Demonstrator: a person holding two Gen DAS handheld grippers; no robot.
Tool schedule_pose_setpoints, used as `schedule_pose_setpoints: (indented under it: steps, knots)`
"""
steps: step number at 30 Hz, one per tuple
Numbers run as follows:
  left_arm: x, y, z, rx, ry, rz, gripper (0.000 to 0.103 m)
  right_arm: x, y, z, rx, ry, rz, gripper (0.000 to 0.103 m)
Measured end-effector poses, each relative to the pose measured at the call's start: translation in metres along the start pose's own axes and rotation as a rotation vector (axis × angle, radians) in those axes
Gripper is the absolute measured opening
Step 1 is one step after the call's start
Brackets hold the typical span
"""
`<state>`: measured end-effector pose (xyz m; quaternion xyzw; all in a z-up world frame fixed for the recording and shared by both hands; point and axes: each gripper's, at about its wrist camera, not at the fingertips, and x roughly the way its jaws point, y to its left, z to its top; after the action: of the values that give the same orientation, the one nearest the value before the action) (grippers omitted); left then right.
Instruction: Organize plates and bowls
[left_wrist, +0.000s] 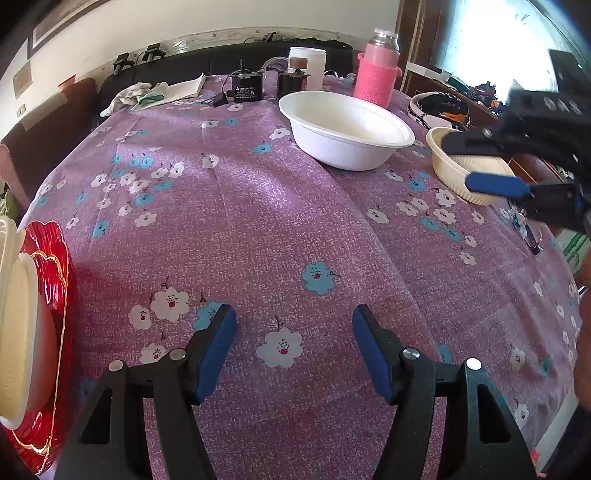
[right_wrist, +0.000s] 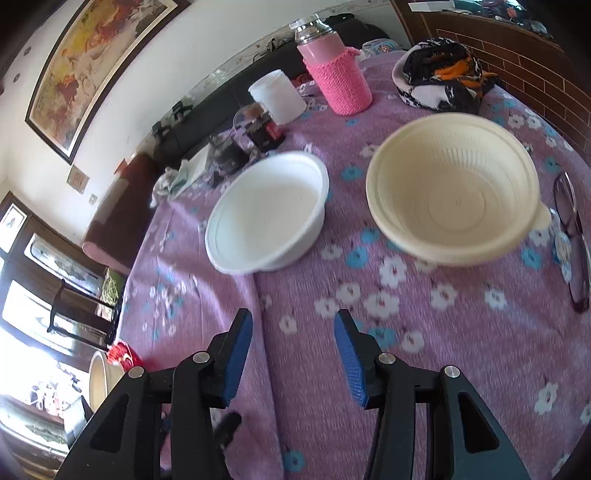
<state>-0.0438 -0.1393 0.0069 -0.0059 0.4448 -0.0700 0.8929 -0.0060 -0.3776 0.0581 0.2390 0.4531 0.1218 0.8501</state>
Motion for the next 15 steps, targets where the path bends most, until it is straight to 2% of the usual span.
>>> schedule_pose_setpoints:
  steps: [9, 11, 15]
  knots:
    - [-0.005, -0.001, -0.001, 0.003, -0.029, -0.005, 0.065, 0.025, 0.008, 0.038, 0.039, -0.012, -0.049, 0.050]
    - [-0.006, -0.001, -0.001, 0.005, -0.033, -0.005, 0.065, 0.035, 0.006, 0.043, 0.051, -0.003, -0.070, 0.050]
    - [-0.007, 0.000, -0.002, 0.003, -0.041, -0.007, 0.065, 0.061, 0.004, 0.050, 0.054, 0.045, -0.060, 0.048]
